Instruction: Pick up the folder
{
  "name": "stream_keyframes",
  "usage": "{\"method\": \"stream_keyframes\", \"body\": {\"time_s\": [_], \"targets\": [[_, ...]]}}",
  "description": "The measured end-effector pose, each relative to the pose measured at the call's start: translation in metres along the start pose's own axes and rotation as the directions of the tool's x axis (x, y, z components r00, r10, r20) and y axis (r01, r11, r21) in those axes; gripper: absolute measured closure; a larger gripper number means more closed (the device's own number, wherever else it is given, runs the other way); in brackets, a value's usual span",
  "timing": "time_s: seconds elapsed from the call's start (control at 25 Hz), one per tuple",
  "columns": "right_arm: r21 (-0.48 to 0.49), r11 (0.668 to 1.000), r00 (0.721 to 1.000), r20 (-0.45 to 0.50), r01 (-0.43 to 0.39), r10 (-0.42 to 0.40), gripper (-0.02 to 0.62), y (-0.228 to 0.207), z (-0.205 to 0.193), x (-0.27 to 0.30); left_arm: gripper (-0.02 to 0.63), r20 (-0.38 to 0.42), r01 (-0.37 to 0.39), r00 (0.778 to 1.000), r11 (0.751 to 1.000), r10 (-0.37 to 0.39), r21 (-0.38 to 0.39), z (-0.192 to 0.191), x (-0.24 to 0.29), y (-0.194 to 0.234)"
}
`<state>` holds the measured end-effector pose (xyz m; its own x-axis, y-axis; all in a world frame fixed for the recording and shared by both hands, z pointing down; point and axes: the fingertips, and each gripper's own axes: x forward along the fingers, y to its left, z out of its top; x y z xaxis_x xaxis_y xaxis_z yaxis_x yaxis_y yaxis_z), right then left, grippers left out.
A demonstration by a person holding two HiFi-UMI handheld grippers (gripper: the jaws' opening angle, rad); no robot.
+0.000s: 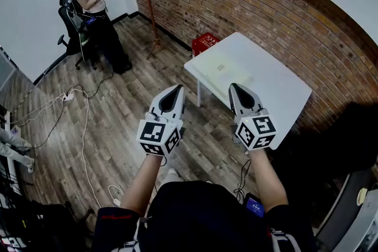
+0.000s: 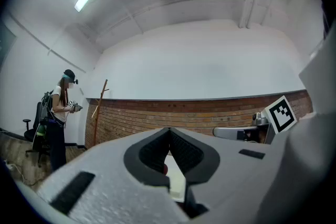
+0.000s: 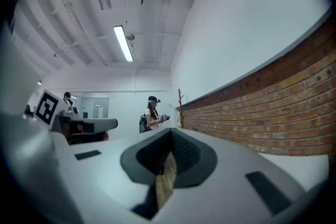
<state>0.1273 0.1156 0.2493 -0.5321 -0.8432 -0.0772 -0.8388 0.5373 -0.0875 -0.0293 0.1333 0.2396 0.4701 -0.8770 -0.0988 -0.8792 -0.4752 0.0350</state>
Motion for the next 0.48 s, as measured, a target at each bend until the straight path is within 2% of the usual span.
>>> {"method": "stream_keyframes", "body": {"time_s": [0.28,0.48], "targets": [[-0.026,0.999,0.999,-0.015,-0.046,0.045,0.568,0.006,-0.005,-0.006,0.588,0.000,-0.011,1.000,1.000,0.011,0.000,-0.001,0.002,-0.008],[-0.022,0.998,0.998,-0.029,-0.052,0.051,0.568,-0.006,-0.008,-0.013,0.588,0.007,-0.021,1.000,1.000,0.021,0.010,0.003,0.008,-0.013]]}}
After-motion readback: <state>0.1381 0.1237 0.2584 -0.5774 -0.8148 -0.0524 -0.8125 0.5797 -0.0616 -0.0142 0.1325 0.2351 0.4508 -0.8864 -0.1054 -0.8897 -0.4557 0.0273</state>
